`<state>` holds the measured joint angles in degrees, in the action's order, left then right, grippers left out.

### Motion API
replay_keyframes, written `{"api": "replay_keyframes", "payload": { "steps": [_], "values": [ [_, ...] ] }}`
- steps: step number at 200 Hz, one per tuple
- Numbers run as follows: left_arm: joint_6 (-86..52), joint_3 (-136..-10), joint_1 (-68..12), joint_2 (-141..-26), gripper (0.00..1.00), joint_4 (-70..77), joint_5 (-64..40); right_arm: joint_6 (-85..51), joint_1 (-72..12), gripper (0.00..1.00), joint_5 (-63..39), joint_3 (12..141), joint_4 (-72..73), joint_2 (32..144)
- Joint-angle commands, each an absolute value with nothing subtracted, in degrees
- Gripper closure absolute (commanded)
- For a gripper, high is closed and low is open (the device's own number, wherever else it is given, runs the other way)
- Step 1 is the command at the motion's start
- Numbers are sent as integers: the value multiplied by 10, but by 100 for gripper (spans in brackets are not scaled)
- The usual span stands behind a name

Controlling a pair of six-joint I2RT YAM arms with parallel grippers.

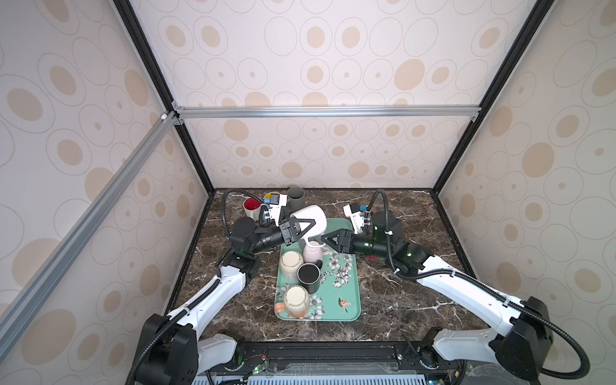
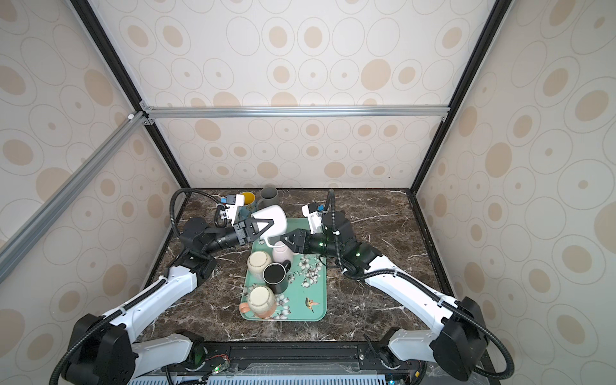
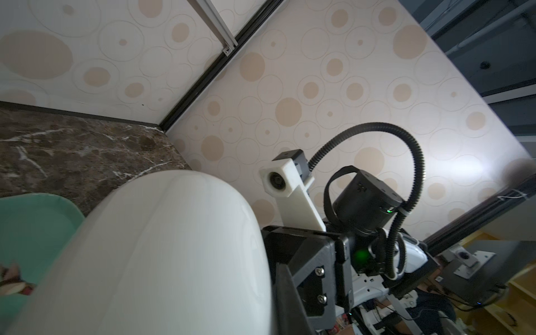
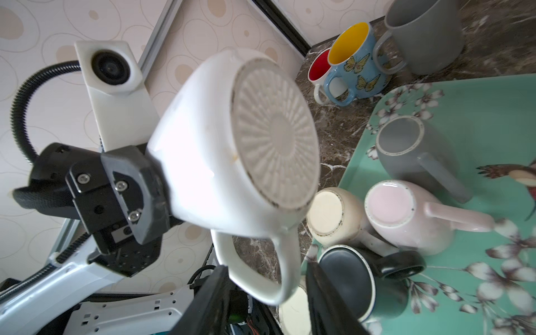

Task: Turn the mug right side up
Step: Place the mug at the center of the table.

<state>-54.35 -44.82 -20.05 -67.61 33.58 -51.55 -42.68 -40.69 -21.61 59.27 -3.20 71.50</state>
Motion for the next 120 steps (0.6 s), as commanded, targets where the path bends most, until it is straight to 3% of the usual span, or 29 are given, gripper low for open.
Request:
{"api": "replay_keyframes", "payload": {
  "steps": [1, 35, 120],
  "values": [
    [-379, -523, -207, -645, 100, 148, -442, -369, -403, 53, -139, 621, -147, 689],
    [-328, -564, -238, -647, 100, 55, -390, -331, -387, 53, -60, 632, -239, 667],
    [-233, -708, -421, -768, 100, -84, -236, -345, -188, 53, -117, 553, -291, 565]
  ]
}}
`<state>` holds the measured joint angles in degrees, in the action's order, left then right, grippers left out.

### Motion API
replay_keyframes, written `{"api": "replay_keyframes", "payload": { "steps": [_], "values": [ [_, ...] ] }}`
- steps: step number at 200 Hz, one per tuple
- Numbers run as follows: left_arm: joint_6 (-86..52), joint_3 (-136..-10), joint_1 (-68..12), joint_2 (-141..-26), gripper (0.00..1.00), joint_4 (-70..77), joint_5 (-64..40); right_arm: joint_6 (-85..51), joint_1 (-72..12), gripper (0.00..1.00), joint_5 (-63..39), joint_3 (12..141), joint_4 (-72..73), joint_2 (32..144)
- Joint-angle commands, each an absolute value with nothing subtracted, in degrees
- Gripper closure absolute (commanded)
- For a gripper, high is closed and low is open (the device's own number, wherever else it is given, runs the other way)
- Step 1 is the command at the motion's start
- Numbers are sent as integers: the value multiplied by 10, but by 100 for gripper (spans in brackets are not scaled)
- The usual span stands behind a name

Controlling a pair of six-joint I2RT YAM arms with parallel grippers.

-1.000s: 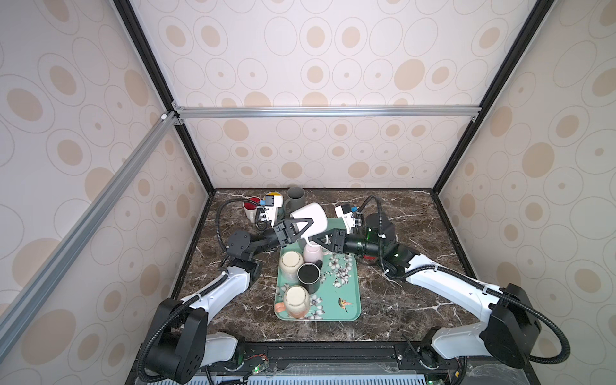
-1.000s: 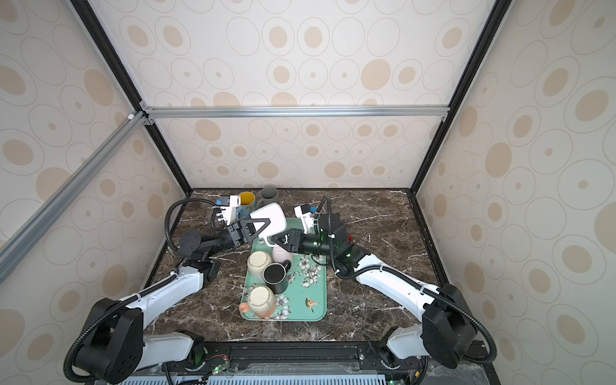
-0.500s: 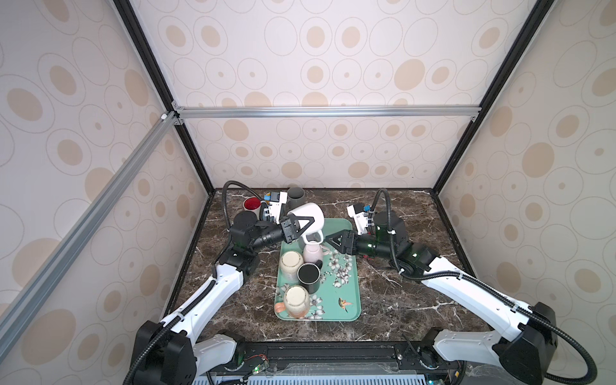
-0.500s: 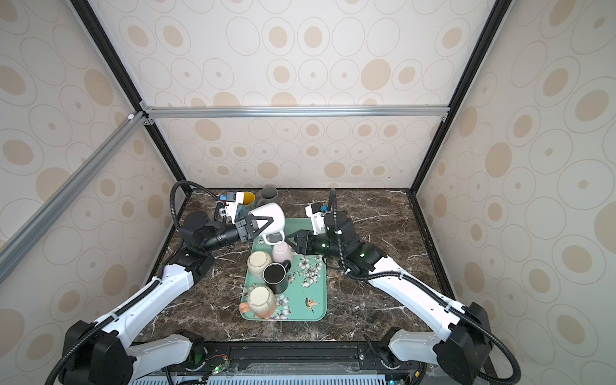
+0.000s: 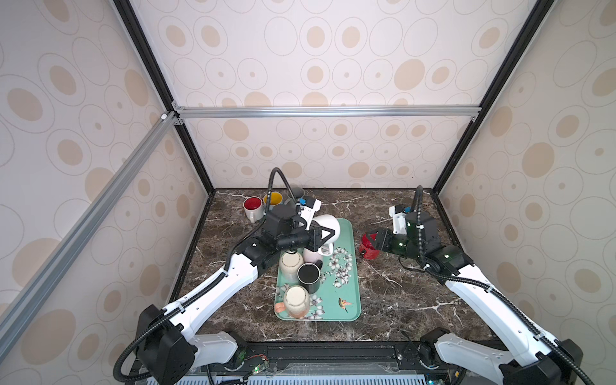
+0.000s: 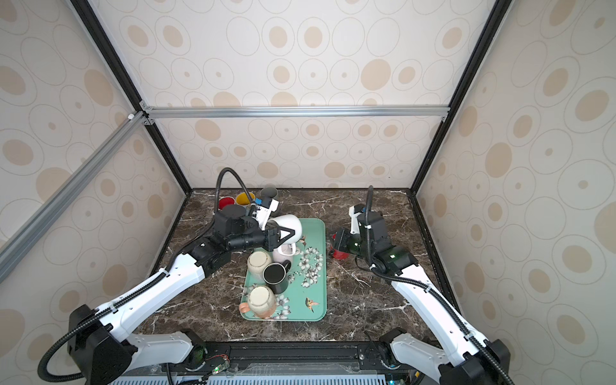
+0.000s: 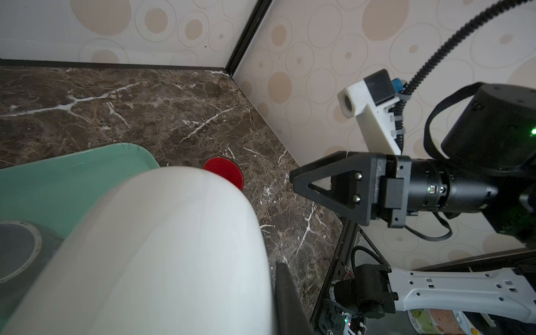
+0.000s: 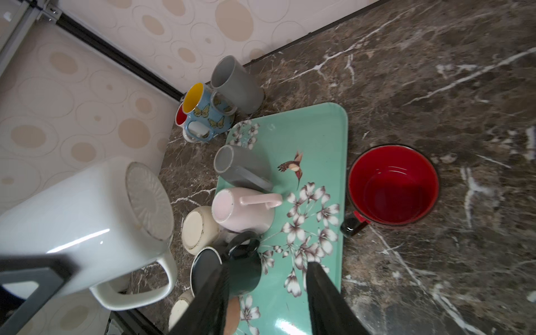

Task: Turn the mug right side up
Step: Place the mug at the center of the table.

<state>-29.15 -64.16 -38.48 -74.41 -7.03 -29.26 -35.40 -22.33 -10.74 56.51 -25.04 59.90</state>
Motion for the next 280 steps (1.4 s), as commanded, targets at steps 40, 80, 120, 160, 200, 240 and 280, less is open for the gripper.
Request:
{"api": "replay_keyframes", "payload": {
  "steps": [40, 80, 120, 160, 200, 240, 280],
  "values": [
    [-196, -795, -501, -859, 100, -142, -181, -345, -122, 53, -110, 524, -306, 501],
    [-172, -885, -556, -961, 100, -179, -173, -341, -115, 53, -53, 501, -318, 449],
    [-140, -1007, -600, -1077, 100, -255, -172, -328, -114, 52, 19, 494, -344, 392],
    [-116, -1106, -617, -1174, 100, -313, -178, -298, -114, 52, 124, 496, -366, 292],
    [-91, -1226, -631, -1267, 100, -397, -145, -276, -114, 52, 155, 497, -371, 230],
    [-66, -1393, -643, -1372, 100, -525, -94, -266, -114, 52, 156, 499, -383, 222],
    [-56, -1430, -644, -1399, 100, -571, -61, -248, -114, 52, 166, 504, -379, 205]
  ]
}}
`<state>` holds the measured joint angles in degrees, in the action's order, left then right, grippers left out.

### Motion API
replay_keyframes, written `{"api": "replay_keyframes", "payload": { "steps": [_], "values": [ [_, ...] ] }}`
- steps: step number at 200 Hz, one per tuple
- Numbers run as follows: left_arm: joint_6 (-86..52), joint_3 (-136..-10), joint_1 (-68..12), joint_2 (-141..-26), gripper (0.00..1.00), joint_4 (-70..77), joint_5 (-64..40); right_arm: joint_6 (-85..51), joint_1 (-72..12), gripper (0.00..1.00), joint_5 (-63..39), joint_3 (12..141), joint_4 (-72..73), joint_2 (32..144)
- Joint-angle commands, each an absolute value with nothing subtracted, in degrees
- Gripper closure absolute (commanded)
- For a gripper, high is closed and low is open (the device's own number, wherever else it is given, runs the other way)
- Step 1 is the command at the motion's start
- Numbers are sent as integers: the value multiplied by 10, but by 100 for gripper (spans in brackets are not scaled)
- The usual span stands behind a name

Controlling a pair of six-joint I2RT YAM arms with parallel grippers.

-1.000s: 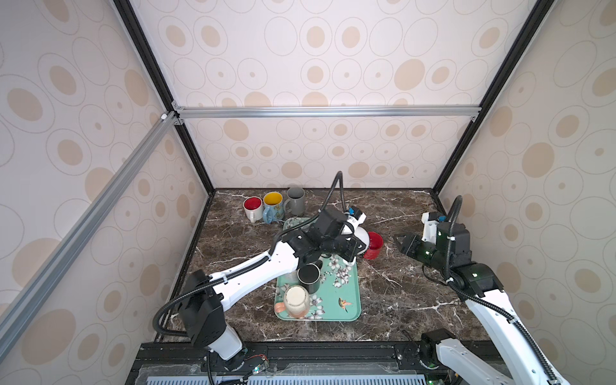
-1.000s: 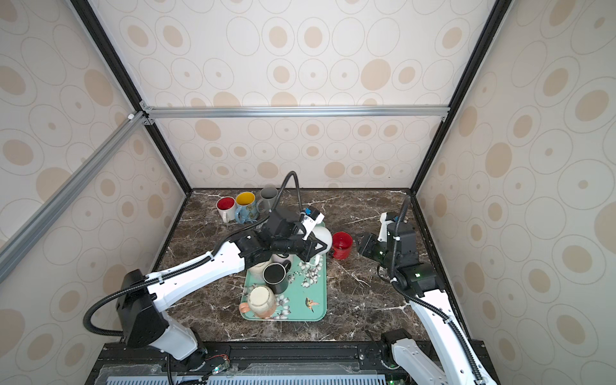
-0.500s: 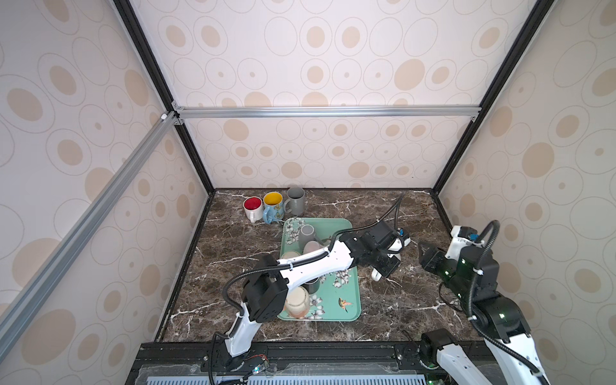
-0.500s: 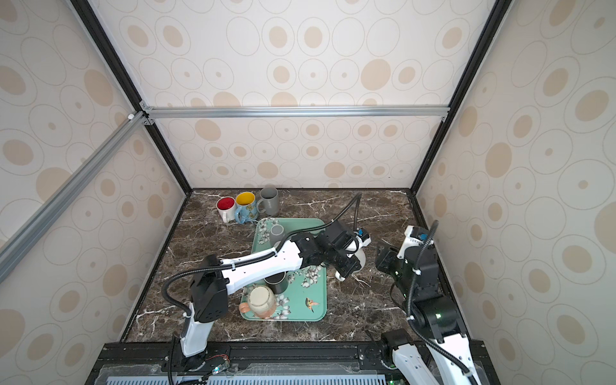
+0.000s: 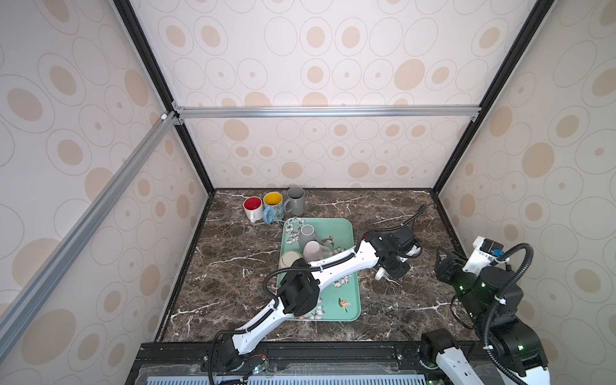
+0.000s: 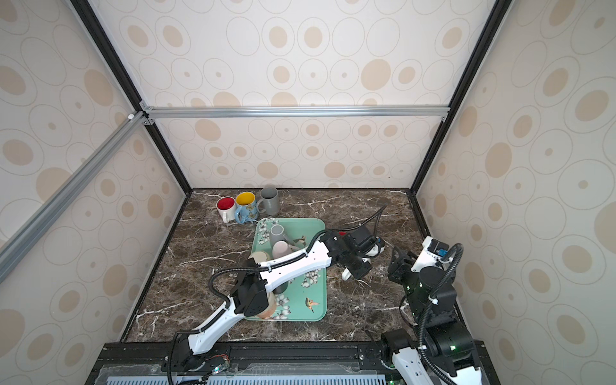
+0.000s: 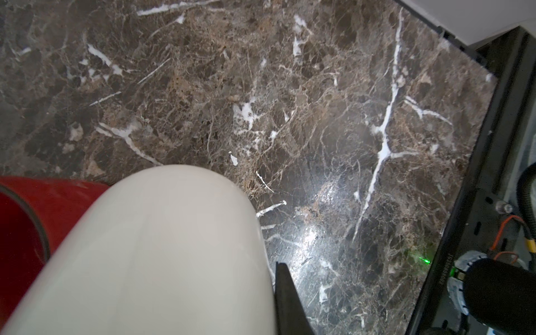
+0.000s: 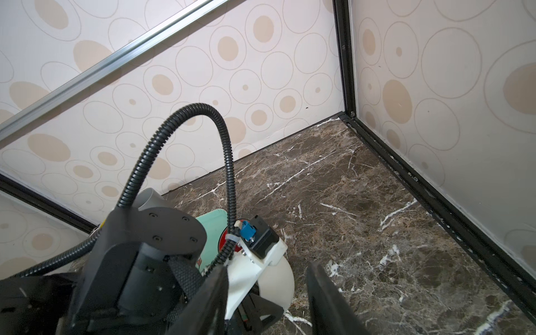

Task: Turn the mug right side up
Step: Place the mug at the center of the table.

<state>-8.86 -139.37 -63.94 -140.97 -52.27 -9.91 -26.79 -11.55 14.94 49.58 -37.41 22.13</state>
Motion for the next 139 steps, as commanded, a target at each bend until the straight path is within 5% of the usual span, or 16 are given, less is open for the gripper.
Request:
{"api": "replay_keyframes", "payload": {
  "steps": [1, 139],
  "values": [
    [-56, -1430, -644, -1400, 100, -572, -59, -248, -114, 53, 166, 503, -380, 204],
    [-41, -1427, -645, -1432, 98, -623, -17, -249, -114, 52, 156, 500, -378, 207]
  ]
}}
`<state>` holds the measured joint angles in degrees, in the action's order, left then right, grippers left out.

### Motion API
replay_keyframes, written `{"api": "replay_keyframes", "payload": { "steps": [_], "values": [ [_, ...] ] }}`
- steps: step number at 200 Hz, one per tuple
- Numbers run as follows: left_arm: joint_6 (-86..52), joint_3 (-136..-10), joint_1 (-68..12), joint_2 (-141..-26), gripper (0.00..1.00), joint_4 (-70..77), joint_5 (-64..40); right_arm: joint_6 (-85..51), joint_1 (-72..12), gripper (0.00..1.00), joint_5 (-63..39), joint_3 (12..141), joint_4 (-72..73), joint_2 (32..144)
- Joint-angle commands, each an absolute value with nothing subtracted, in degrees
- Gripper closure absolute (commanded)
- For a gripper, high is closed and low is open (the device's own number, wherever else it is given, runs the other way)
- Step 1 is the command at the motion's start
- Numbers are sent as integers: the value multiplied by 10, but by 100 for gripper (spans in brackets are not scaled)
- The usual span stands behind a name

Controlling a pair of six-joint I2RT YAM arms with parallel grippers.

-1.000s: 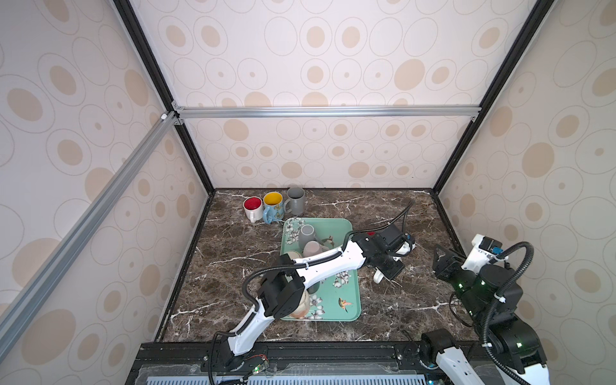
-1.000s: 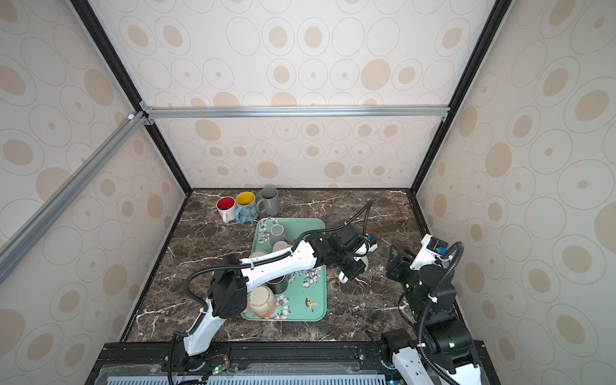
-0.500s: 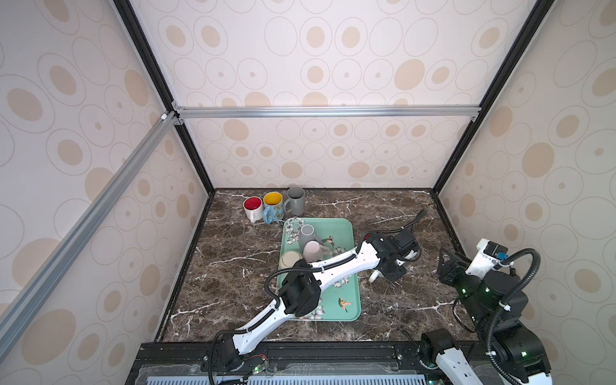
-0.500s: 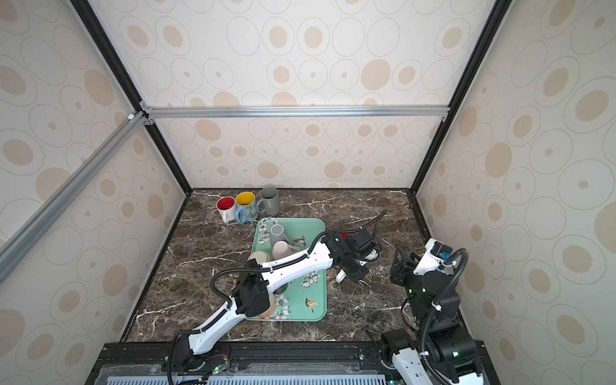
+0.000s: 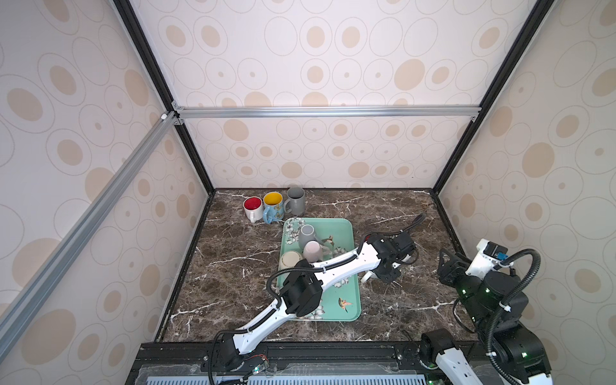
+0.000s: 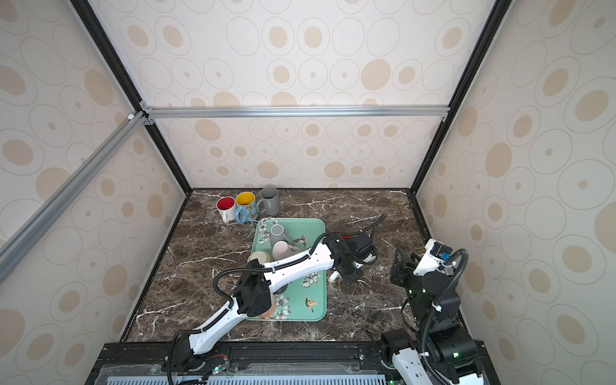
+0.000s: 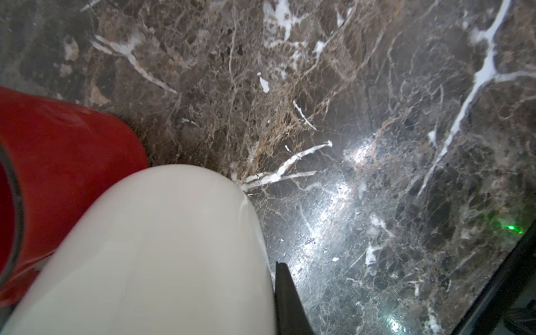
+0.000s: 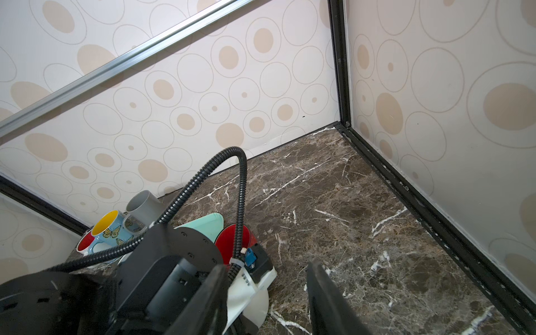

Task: Turn the mug right side up
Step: Place the mug at the center of the table.

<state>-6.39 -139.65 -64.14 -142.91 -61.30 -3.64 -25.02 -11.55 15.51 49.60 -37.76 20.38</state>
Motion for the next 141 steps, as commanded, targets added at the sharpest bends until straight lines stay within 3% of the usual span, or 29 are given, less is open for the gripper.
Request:
{"api": "replay_keyframes", "payload": {
  "steps": [1, 75, 141],
  "values": [
    [-41, -1427, -645, -1433, 98, -624, -17, -249, -114, 52, 156, 499, -377, 207],
    [-36, -1426, -645, -1435, 88, -620, -3, -255, -114, 52, 147, 499, -371, 219],
    [-34, -1425, -645, -1432, 68, -623, 9, -259, -114, 52, 137, 499, -364, 234]
  ]
}}
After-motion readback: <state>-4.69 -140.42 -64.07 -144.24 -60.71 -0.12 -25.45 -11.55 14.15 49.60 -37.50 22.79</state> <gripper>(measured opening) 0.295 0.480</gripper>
